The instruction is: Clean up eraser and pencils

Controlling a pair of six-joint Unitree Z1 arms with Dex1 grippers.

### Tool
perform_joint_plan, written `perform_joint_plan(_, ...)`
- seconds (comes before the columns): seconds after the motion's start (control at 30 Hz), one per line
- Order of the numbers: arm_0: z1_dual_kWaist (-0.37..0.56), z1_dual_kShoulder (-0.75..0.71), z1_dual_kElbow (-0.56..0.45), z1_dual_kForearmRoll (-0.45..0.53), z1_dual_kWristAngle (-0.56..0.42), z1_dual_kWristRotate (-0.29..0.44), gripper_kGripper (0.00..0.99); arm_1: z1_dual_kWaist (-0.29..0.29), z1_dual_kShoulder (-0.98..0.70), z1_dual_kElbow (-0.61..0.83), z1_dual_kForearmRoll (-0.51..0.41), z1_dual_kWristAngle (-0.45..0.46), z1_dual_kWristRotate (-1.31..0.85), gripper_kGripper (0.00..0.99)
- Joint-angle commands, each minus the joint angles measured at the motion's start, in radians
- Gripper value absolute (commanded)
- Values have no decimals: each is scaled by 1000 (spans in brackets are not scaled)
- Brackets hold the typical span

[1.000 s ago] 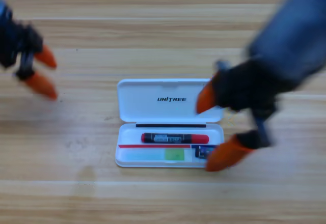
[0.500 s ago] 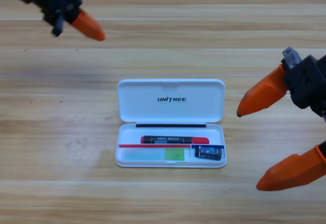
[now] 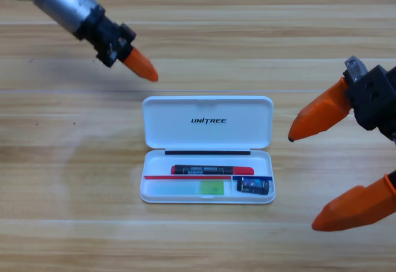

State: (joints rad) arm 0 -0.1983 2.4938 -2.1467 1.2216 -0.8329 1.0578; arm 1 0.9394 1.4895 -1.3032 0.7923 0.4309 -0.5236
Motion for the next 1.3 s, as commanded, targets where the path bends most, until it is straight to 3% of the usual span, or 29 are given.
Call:
perform_joint_plan(0.03,-39,66,1,30,-20,25,0,-28,-48,2,-10,35,8,973)
perform_joint_plan(0.3,-102,51,5,128,-14,79,0,-27,-48,5,-10,49,11,973)
perform_joint_plan(0.63,-173,-19,94,130,-6,80,0,-27,-41,4,-10,54,14,973)
perform_joint_plan(1.3,-230,-72,176,108,55,77,0,-27,-37,4,-10,68,24,973)
